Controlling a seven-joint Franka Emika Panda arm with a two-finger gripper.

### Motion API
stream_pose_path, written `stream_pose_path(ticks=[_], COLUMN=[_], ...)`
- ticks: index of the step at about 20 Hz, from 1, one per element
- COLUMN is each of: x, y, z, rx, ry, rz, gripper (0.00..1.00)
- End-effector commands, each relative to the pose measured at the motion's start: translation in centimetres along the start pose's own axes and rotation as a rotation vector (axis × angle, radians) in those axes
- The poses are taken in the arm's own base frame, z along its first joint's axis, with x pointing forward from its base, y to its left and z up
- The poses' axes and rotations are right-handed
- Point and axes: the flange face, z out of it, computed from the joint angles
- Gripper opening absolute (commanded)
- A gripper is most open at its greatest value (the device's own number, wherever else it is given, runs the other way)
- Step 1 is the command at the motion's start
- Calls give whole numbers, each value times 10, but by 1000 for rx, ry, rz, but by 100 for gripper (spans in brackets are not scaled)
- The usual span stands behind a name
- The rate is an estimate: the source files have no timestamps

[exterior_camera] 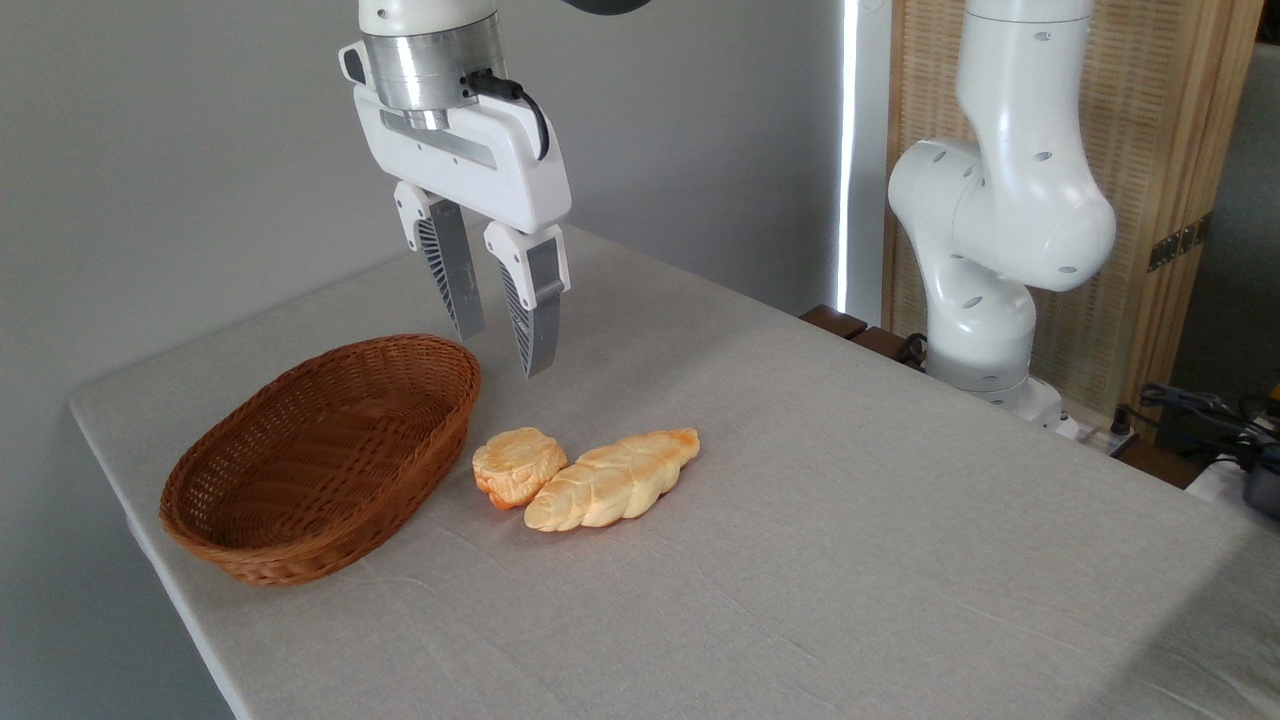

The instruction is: Put bread into the basket

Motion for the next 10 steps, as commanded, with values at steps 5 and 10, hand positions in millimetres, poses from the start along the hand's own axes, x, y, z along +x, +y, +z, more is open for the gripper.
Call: stream_pose_path(ticks=[5,10], x=[2,3], y=[-4,-2], z=[2,2], rx=[-21,-20], ry=[-6,-5], rz=[13,16], gripper=[100,100])
